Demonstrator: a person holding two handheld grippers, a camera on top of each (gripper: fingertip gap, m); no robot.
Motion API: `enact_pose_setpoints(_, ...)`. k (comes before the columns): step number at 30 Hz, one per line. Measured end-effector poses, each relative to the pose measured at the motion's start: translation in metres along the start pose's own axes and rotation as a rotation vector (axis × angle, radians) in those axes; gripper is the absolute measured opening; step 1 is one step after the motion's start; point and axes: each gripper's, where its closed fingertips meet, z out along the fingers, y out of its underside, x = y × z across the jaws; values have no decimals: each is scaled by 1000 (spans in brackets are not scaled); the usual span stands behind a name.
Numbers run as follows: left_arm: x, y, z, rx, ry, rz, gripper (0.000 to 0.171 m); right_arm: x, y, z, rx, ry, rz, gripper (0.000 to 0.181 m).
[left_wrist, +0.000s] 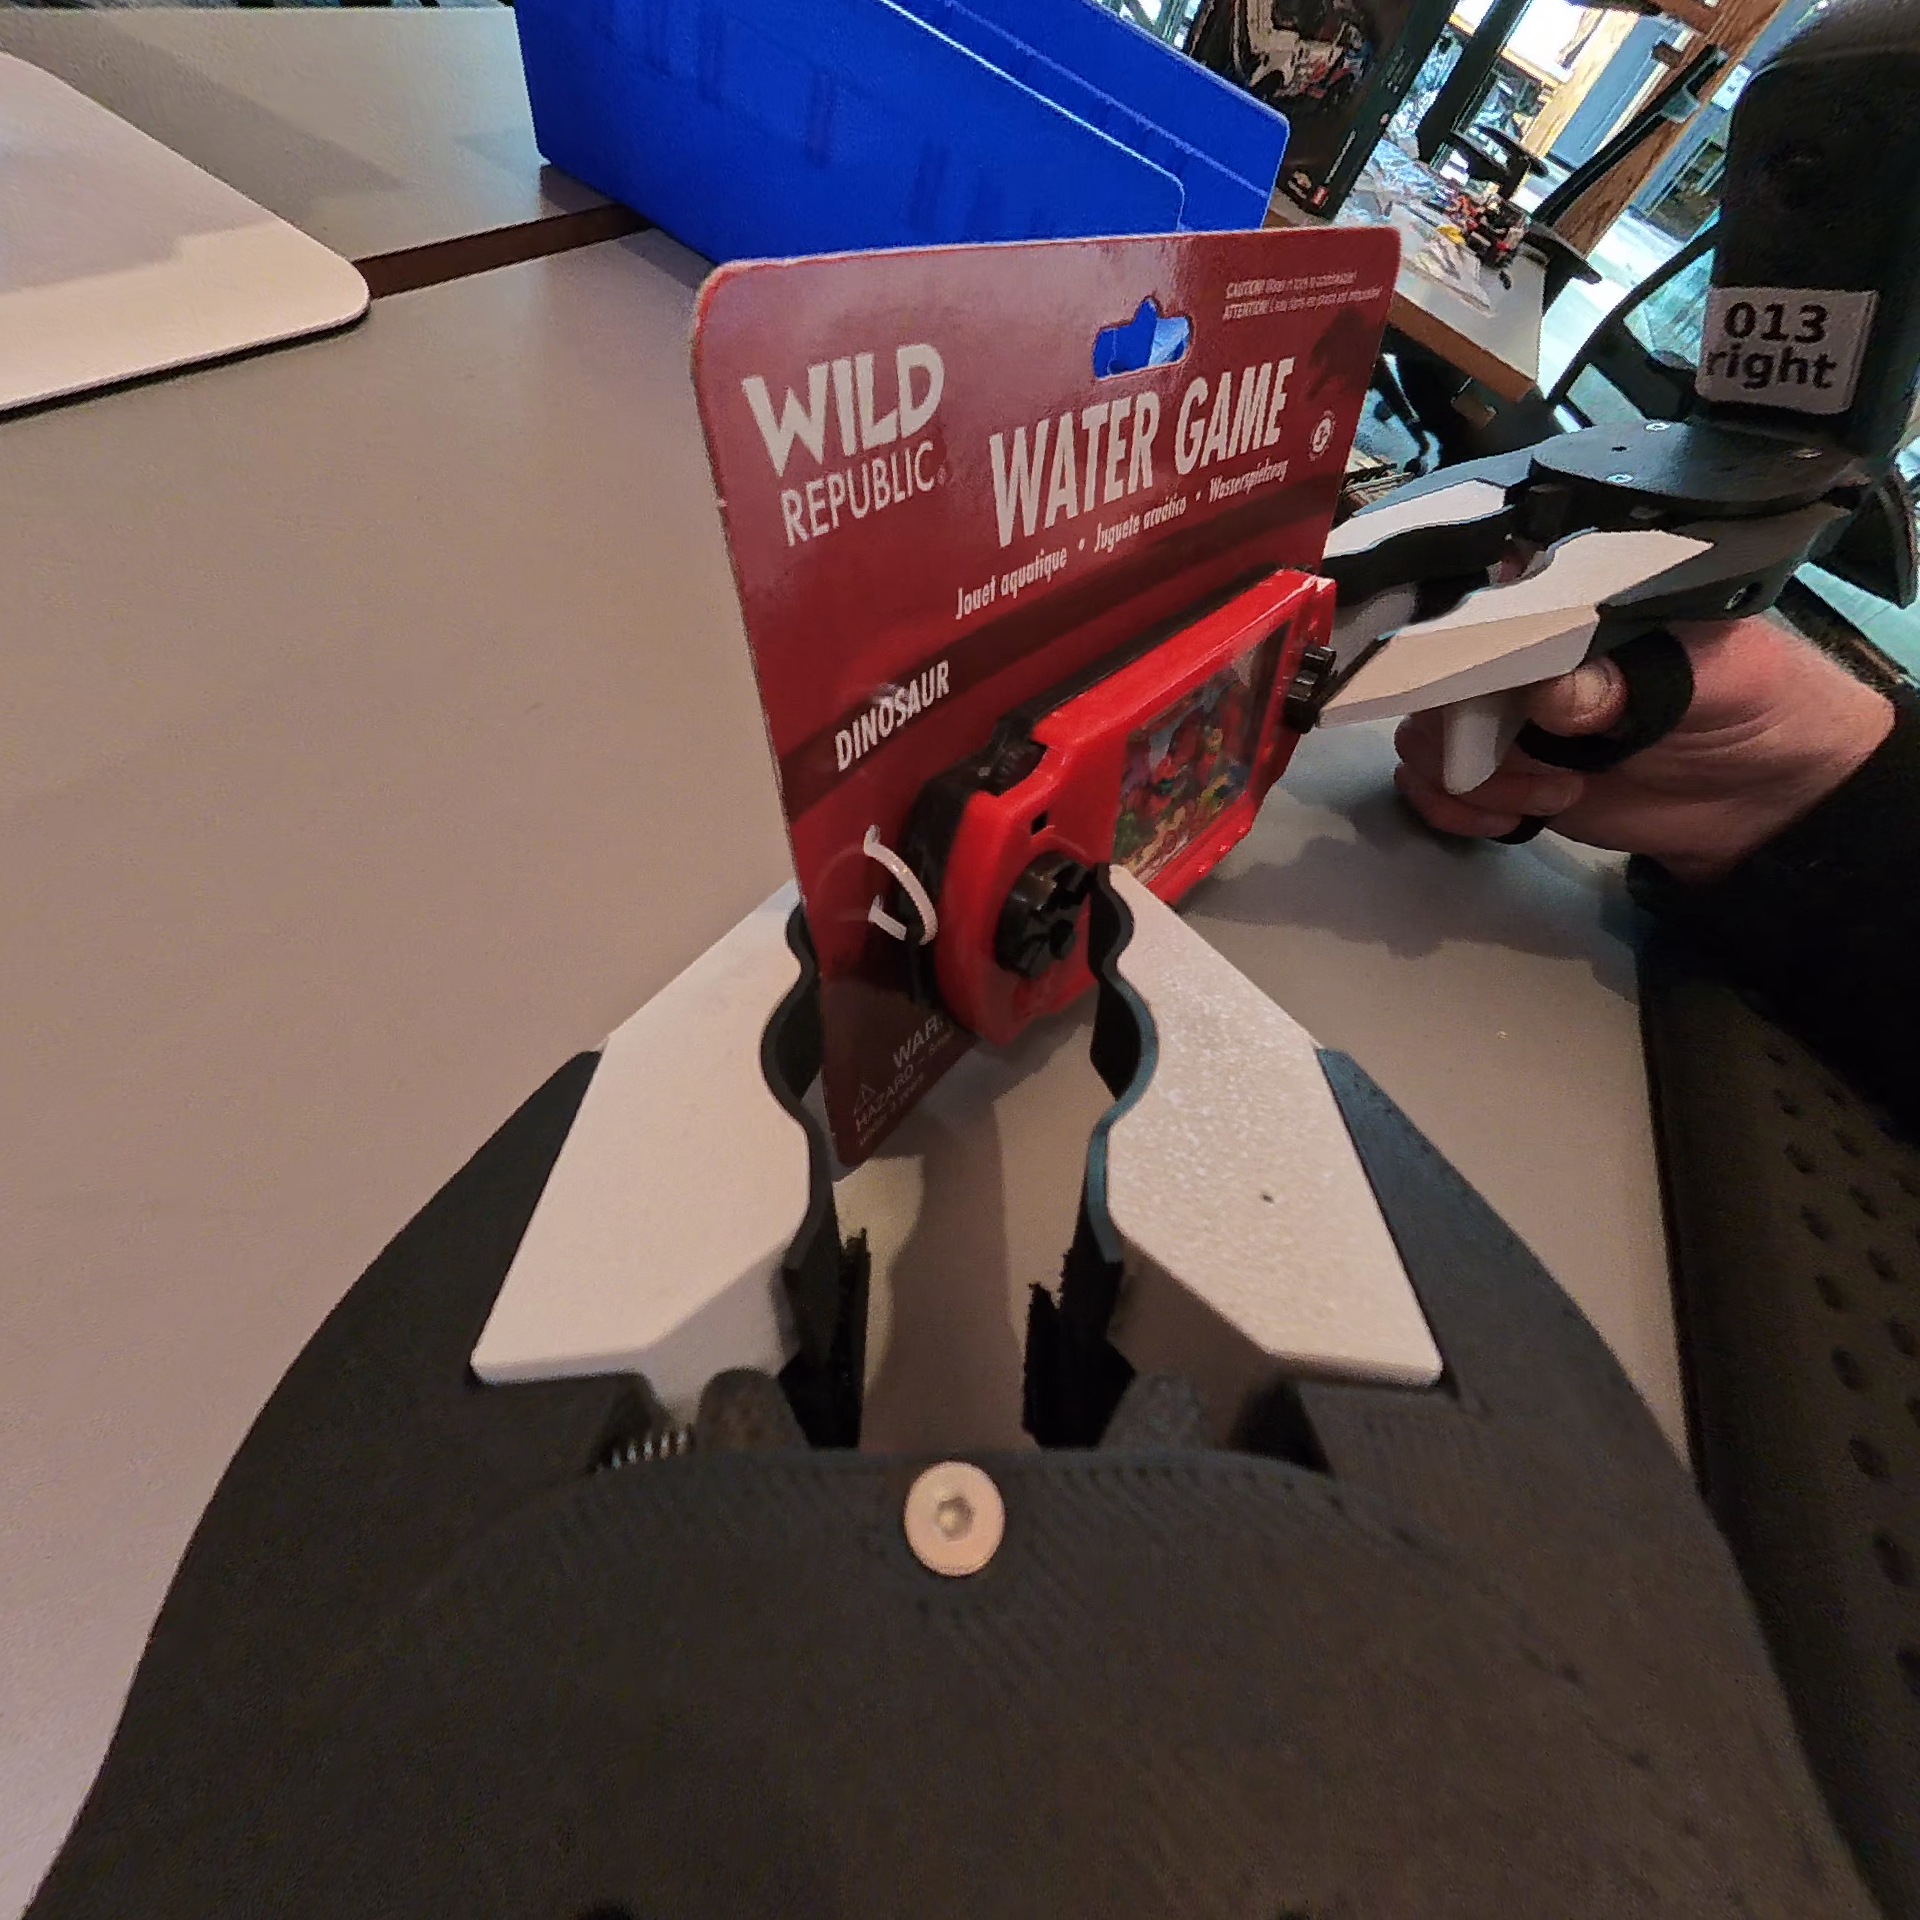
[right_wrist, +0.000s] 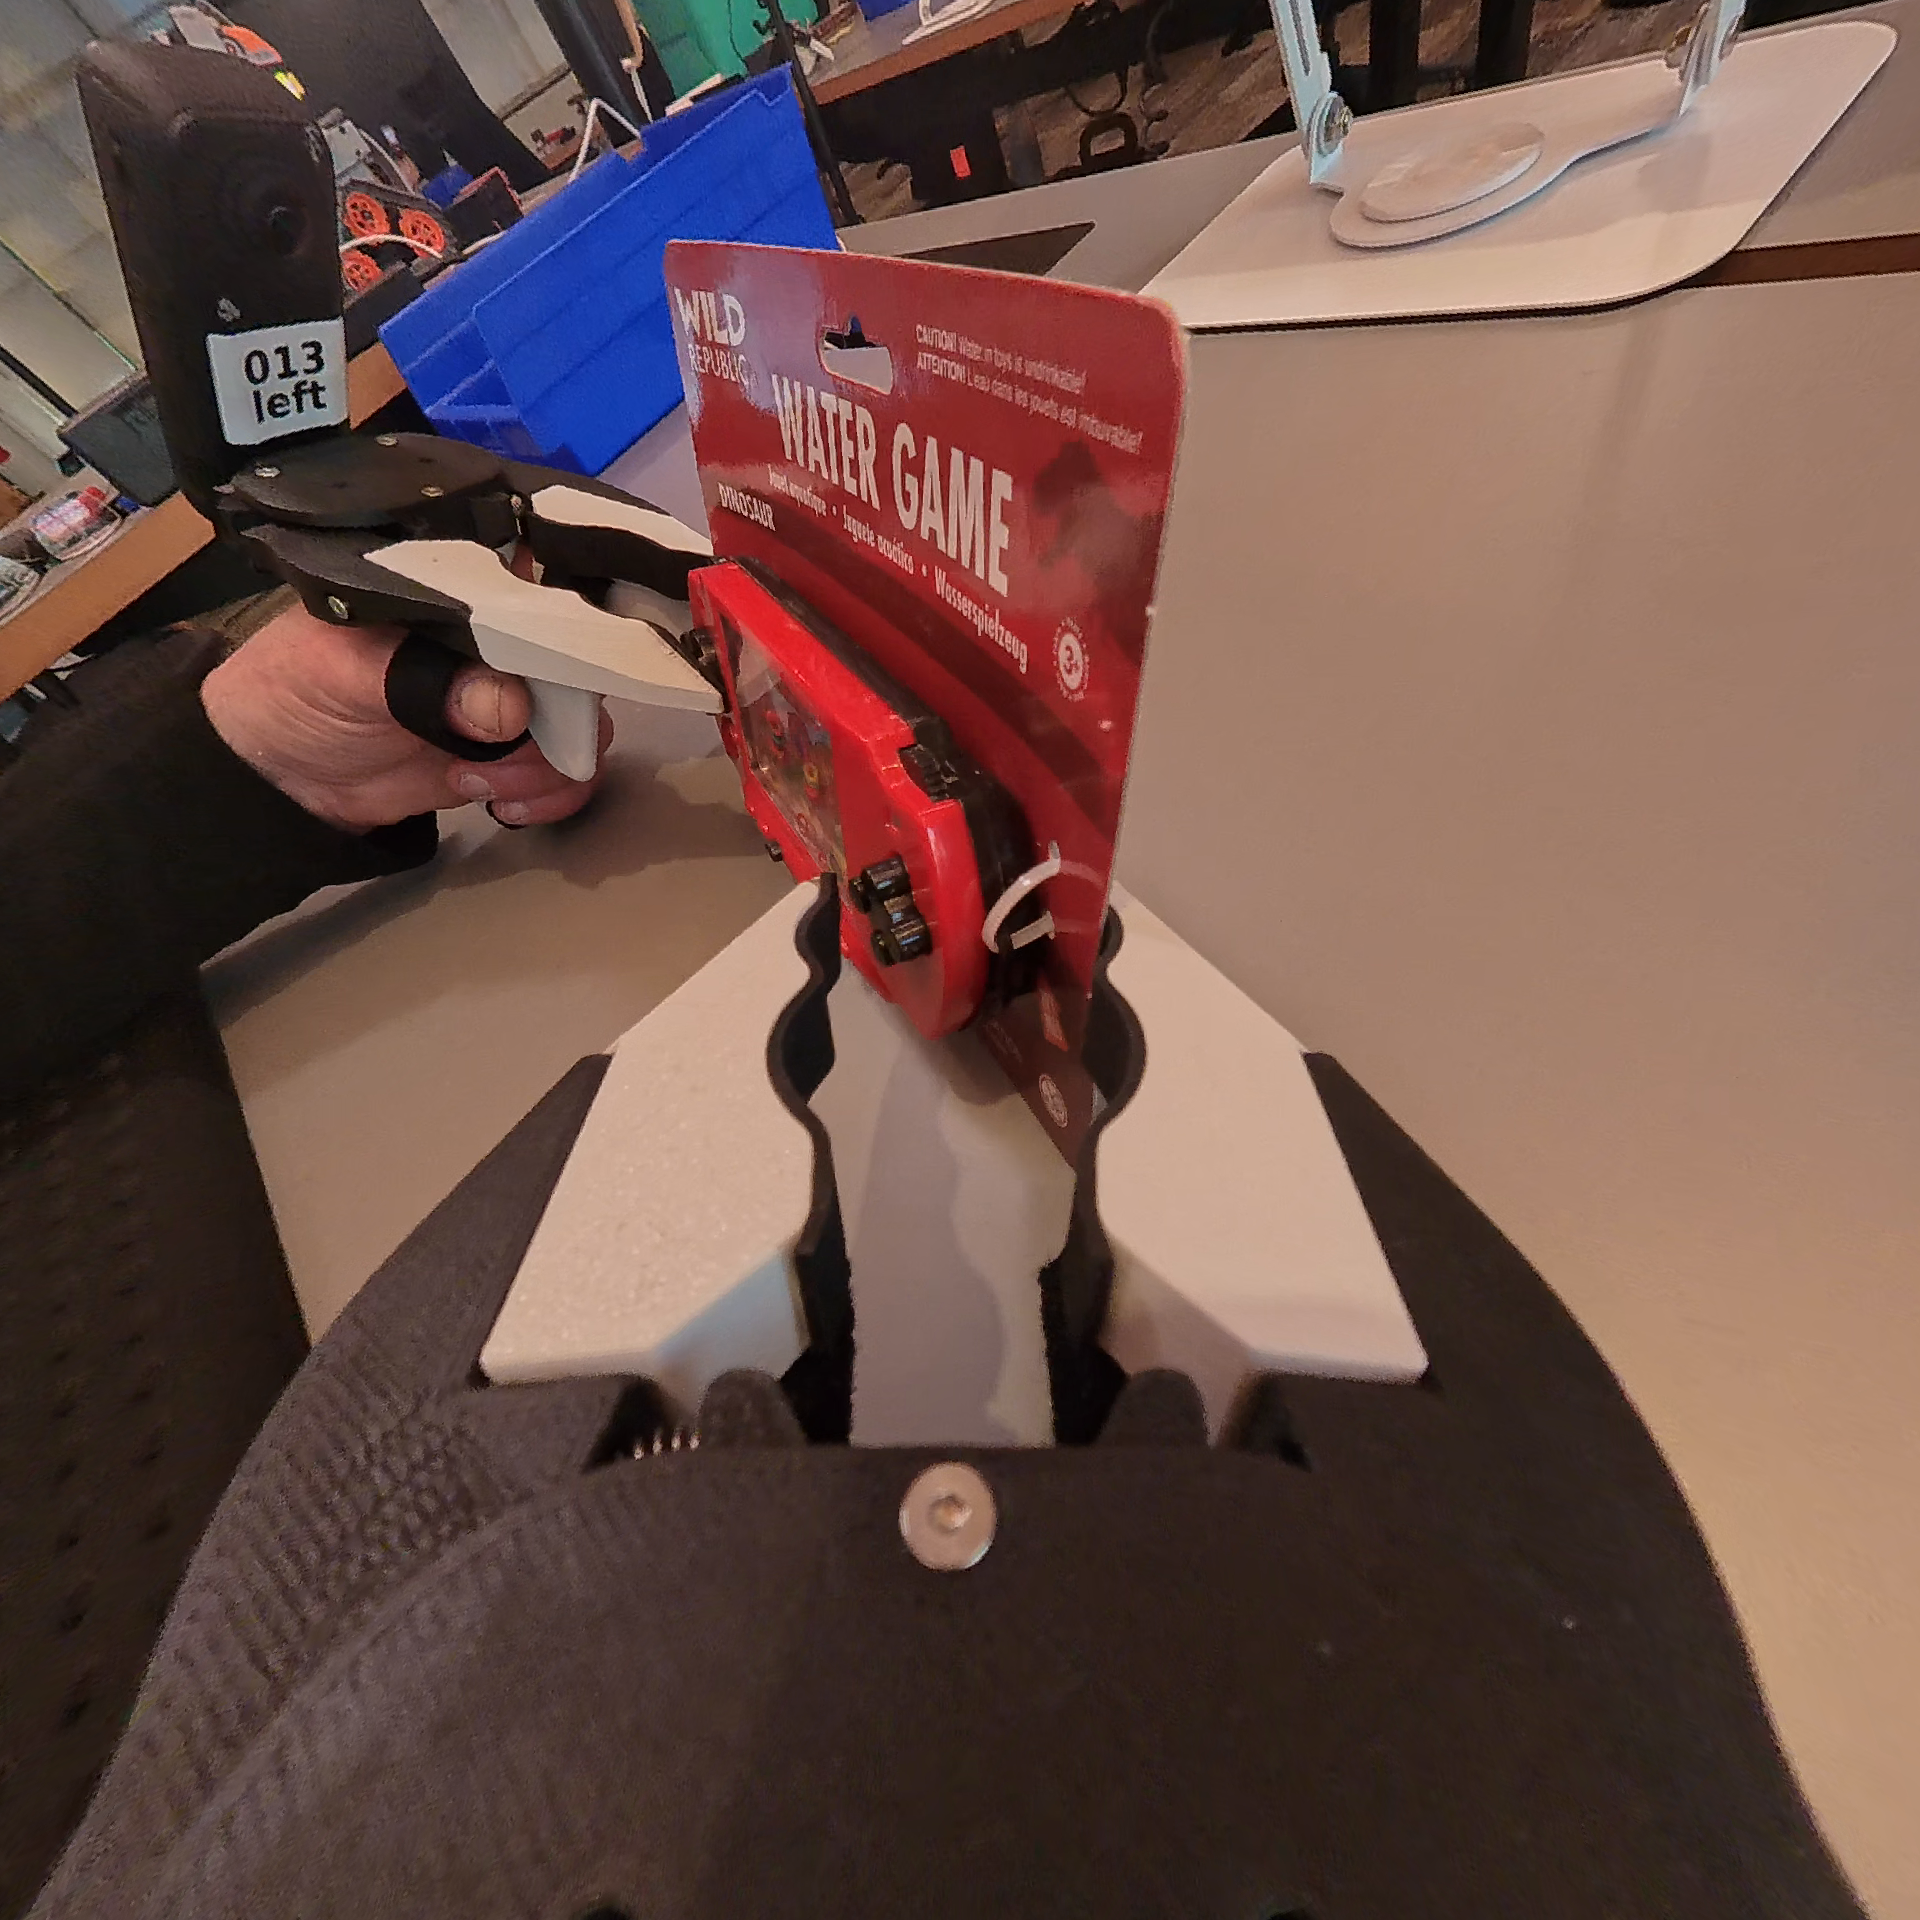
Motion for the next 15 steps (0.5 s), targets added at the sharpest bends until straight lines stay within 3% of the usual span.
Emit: enact_pose_setpoints(15,1,0,1,0,3,3,48,3,-7,-8,48,10,8,37)
